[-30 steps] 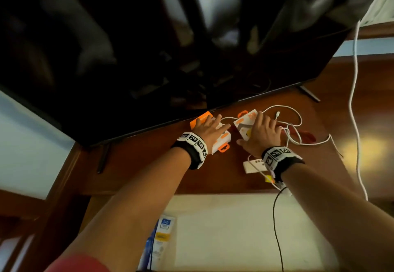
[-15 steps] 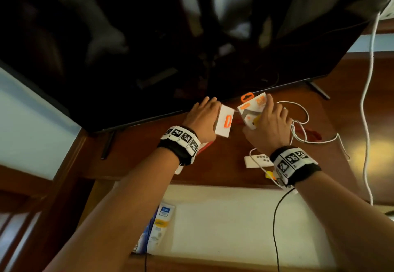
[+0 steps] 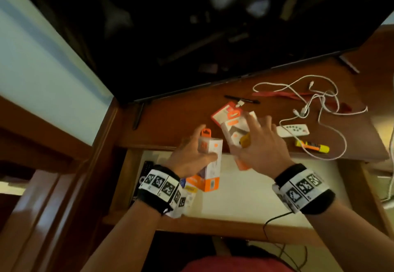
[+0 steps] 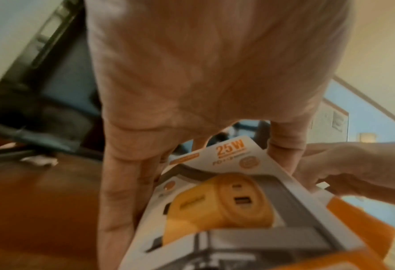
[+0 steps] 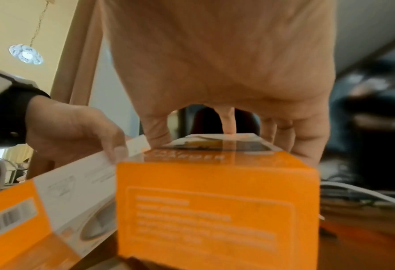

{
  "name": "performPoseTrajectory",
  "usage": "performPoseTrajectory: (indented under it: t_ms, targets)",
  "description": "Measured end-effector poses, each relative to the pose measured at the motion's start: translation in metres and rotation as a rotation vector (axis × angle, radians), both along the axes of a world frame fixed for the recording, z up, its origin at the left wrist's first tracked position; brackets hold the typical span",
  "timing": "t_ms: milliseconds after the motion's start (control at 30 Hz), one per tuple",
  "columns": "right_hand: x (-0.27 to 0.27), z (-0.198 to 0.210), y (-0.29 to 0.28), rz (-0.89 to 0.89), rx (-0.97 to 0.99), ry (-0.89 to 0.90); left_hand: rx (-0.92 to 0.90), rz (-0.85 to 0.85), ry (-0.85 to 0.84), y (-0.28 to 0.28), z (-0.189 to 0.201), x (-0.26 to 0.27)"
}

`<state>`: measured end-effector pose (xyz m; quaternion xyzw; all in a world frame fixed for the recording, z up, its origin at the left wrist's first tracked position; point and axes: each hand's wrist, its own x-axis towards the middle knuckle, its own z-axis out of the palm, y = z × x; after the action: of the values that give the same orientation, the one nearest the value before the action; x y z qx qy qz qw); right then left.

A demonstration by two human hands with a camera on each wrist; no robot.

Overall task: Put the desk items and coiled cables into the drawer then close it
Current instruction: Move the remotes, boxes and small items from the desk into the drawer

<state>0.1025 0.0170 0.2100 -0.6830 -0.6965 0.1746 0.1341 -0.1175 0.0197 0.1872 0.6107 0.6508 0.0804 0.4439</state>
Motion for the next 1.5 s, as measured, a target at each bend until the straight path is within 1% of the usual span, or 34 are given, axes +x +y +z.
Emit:
performPoseTrajectory:
  t_ms: [100, 167, 300, 367, 467, 533, 600, 700, 933, 1067, 1133, 1300, 1400, 1500]
  targets:
    - [-0.011, -0.034, -0.02, 0.033, -0.234, -0.004, -0.151, -0.017, 0.105, -0.016, -0.042, -0.011]
    - [-0.017, -0.057, -0.03, 0.017, -0.345, 0.012, -0.199, -0.015, 0.145, -0.02, -0.069, -0.009]
    - [-0.027, -0.085, -0.036, -0.015, -0.384, 0.022, -0.266, -0.021, 0.225, -0.02, -0.104, 0.005]
    - [-0.031, -0.094, -0.035, 0.022, -0.425, -0.01, -0.281, -0.022, 0.261, -0.019, -0.112, 0.011]
    - [-0.032, -0.114, -0.039, 0.1, -0.599, -0.151, -0.269, -0.054, 0.305, -0.021, -0.118, 0.018]
    - [-0.031, -0.13, -0.042, 0.083, -0.665, -0.202, -0.27, -0.078, 0.311, -0.024, -0.119, 0.023]
    - [-0.029, -0.142, -0.04, 0.048, -0.696, -0.201, -0.263, -0.104, 0.335, -0.025, -0.122, 0.029]
    - [-0.027, -0.153, -0.037, -0.015, -0.746, -0.146, -0.259, -0.147, 0.381, -0.023, -0.126, 0.037]
    - [-0.017, -0.16, -0.037, 0.0, -0.792, -0.053, -0.222, -0.266, 0.455, -0.019, -0.13, 0.035]
    - [-0.014, -0.162, -0.037, -0.009, -0.783, 0.04, -0.206, -0.309, 0.482, -0.015, -0.128, 0.032]
    - [-0.015, -0.161, -0.037, 0.008, -0.776, 0.036, -0.194, -0.32, 0.49, -0.014, -0.126, 0.03]
    - [-0.015, -0.151, -0.038, 0.051, -0.757, -0.048, -0.171, -0.333, 0.53, -0.02, -0.115, 0.031]
    - [-0.013, -0.138, -0.037, 0.053, -0.648, -0.068, -0.092, -0.303, 0.485, -0.012, -0.094, 0.037]
    - [-0.004, -0.106, -0.024, -0.002, -0.443, 0.004, 0.061, -0.245, 0.374, 0.005, -0.056, 0.051]
